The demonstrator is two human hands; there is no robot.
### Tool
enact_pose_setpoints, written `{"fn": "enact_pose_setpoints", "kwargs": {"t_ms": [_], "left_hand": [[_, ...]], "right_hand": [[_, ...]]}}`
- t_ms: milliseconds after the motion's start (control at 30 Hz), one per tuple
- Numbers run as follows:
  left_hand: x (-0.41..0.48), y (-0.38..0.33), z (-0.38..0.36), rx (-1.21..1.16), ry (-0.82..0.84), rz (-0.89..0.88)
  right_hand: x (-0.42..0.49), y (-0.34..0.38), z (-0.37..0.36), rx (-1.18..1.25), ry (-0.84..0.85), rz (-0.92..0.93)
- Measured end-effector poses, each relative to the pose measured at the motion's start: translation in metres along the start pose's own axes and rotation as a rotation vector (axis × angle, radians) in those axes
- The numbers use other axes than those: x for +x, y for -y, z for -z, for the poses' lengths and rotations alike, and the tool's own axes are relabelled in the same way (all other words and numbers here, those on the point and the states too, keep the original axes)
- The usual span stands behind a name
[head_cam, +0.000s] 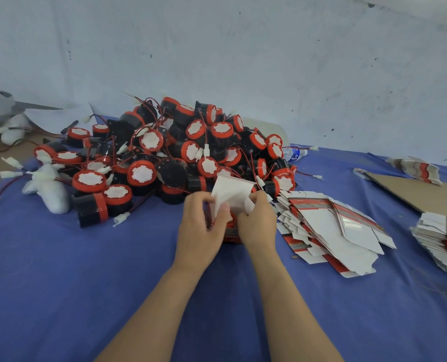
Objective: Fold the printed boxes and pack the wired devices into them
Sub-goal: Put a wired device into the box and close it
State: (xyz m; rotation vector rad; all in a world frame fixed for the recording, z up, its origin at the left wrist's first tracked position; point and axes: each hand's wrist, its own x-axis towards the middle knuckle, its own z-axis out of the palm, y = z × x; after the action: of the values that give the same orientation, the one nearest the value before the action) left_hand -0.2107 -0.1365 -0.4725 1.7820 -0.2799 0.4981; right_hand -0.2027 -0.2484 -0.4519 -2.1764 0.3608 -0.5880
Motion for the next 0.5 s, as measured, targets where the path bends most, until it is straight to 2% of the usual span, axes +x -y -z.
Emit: {"fn": "enact_pose_setpoints", "kwargs": {"t_ms": [67,200,333,400,500], "left_hand": [[0.002,0.004,0.000,-0.094,0.042,0.083],[0.006,0.013,0.002,0.044,0.098,0.150],[0.010,0.014,0.004,-0.173,0.074,0.227],[0.011,0.014,0.004,-0.200,0.086,0.223],[0.012,0.013,0.007,-0.185,0.104,0.196]], "right_hand": [[-0.002,-0.002,0.000,-0.017,0.002,0.068],[-0.003,-0.008,0.002,-0.085,0.167,0.192],[-0.001,-0.016,0.015,0.118,0.393,0.138],[-0.002,-0.021,0.016,0.135,0.404,0.144],[-0.006,-0.024,0.011,0.191,0.289,0.083]]}}
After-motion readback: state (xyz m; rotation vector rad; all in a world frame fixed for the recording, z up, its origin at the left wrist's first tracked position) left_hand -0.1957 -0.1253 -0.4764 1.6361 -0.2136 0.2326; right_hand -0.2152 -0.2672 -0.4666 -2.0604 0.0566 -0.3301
